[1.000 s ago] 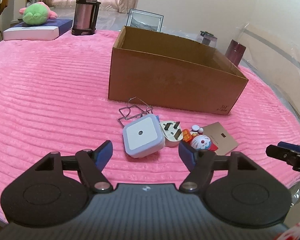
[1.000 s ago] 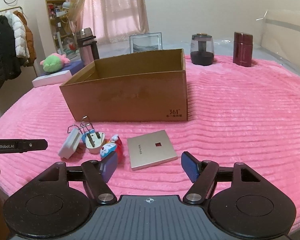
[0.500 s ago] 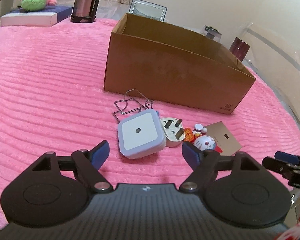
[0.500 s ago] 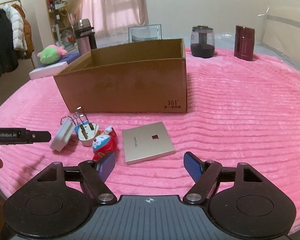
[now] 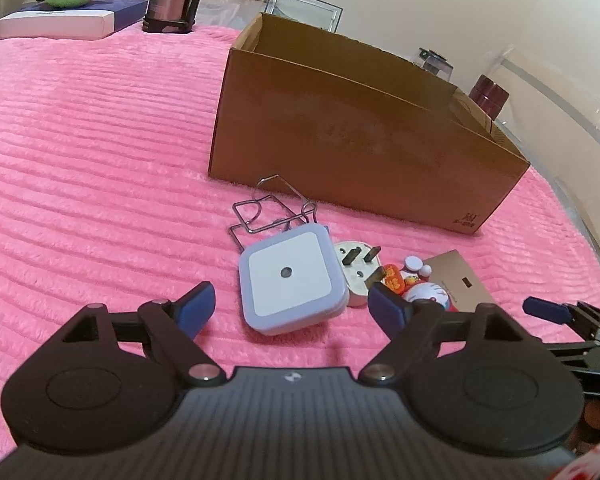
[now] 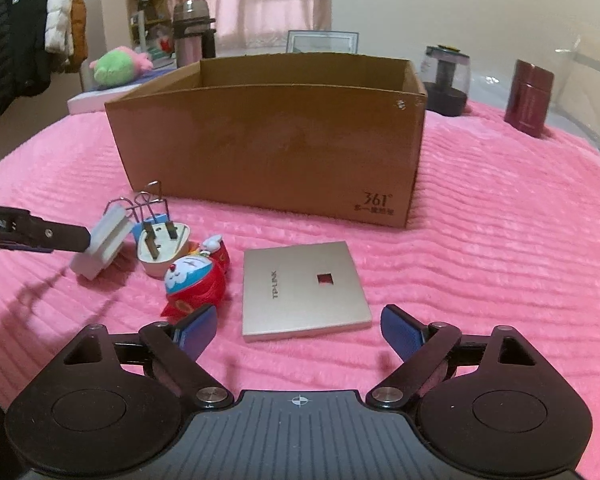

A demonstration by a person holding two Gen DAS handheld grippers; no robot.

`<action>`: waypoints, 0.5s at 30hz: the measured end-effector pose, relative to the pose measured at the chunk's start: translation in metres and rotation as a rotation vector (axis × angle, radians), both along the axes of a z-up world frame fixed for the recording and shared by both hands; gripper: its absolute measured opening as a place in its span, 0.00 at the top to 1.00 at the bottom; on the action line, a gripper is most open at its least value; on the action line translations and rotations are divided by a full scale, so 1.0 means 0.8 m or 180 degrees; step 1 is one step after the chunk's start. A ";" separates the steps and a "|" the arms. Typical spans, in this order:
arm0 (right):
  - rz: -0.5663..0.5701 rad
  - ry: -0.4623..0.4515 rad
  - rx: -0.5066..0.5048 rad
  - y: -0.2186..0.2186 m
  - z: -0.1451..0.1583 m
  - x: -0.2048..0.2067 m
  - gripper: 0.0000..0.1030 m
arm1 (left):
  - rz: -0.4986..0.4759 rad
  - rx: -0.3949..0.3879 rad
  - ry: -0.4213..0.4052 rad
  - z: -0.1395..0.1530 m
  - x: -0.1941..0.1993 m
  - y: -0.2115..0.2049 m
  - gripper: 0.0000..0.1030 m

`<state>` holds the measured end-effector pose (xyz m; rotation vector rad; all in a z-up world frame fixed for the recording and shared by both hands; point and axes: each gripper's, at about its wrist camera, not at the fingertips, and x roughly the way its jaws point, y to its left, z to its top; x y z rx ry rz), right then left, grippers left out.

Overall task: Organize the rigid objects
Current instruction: 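Grasp the white night light with the left tool while the right grasps the gold TP-LINK case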

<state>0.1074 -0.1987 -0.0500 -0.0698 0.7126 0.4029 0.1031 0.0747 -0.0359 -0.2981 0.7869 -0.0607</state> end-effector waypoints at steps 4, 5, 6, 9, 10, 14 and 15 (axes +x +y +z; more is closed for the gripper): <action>0.0097 0.0006 -0.0040 0.005 -0.017 0.019 0.16 | -0.0012 0.0030 -0.0014 -0.003 0.007 -0.003 0.22; 0.0123 0.0033 -0.0051 0.006 -0.022 0.024 0.16 | -0.0018 0.0031 -0.0021 -0.004 0.008 -0.003 0.22; 0.0149 0.0058 -0.0070 0.009 -0.027 0.029 0.16 | -0.0025 0.0032 -0.0024 -0.005 0.010 -0.003 0.21; 0.0186 0.0053 -0.0137 0.014 -0.038 0.040 0.16 | -0.0029 0.0034 -0.0014 -0.009 0.014 -0.003 0.21; 0.0178 0.0030 -0.0174 0.015 -0.040 0.043 0.16 | -0.0026 0.0023 -0.0011 -0.011 0.015 -0.002 0.21; 0.0200 0.0085 -0.0141 0.014 -0.049 0.059 0.15 | -0.0041 0.0028 0.0003 -0.015 0.020 -0.002 0.21; 0.0214 0.0079 -0.0143 0.014 -0.050 0.061 0.15 | -0.0047 0.0033 0.0007 -0.016 0.021 -0.002 0.21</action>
